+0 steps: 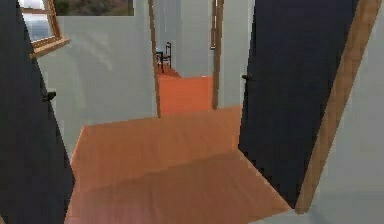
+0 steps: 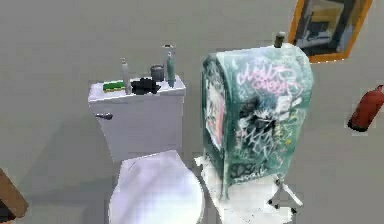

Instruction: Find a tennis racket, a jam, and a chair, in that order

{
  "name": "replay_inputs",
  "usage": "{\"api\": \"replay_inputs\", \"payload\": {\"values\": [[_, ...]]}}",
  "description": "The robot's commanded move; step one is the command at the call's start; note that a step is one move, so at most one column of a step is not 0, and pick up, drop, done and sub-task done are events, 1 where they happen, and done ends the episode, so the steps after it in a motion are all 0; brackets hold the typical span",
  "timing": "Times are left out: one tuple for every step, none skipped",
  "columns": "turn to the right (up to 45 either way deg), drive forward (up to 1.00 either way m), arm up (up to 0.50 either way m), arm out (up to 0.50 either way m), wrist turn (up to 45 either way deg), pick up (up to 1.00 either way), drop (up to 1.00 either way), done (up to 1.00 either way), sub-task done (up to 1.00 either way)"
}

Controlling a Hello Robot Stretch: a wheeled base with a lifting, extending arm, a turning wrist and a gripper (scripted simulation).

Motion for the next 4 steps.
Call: {"api": "replay_inputs", "payload": {"values": [[0.0,1.00,0.00,0.00,0.0,0.00,0.00,0.00,0.00],[0.0,1.00,0.00,0.00,0.0,0.00,0.00,0.00,0.00],[0.0,0.95,0.00,0.00,0.0,0.00,0.00,0.00,0.00],[-15.0,0.00,0.00,0.00,0.0,0.00,0.00,0.00,0.00]]}}
